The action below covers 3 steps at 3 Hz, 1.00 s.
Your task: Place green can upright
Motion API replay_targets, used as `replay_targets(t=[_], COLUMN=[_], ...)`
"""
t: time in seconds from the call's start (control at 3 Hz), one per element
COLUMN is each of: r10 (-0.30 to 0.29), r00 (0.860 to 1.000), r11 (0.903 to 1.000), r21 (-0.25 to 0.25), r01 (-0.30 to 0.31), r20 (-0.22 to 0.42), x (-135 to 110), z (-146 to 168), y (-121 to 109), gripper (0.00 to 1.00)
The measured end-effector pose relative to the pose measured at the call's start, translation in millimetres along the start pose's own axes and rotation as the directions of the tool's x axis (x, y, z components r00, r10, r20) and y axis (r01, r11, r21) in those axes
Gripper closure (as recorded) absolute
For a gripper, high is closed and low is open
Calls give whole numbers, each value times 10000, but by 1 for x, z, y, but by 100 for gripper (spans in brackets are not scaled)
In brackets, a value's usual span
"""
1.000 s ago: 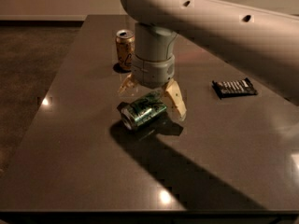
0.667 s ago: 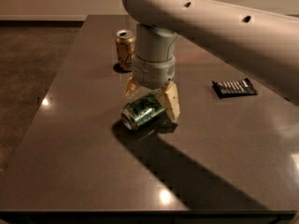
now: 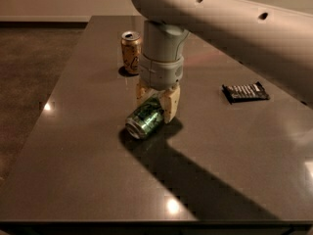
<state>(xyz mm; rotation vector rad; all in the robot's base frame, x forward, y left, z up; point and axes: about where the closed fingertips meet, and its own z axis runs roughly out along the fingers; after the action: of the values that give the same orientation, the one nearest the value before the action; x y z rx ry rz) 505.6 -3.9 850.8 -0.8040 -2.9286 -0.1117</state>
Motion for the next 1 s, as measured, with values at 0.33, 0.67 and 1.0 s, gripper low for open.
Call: replay_targets(t=[0.33,0.67,1.0], r10=[-464,-1582,-3250], r00=[9989,9850,9331], r11=[9987,9849,9352], r21=[-202,-596,-943], r01=[466,1624,3413], r20=[100,689,1539], x=[-4,-11,-15], z=[-9,-26,-43], y=[5,13,22], gripper=[88,100,100])
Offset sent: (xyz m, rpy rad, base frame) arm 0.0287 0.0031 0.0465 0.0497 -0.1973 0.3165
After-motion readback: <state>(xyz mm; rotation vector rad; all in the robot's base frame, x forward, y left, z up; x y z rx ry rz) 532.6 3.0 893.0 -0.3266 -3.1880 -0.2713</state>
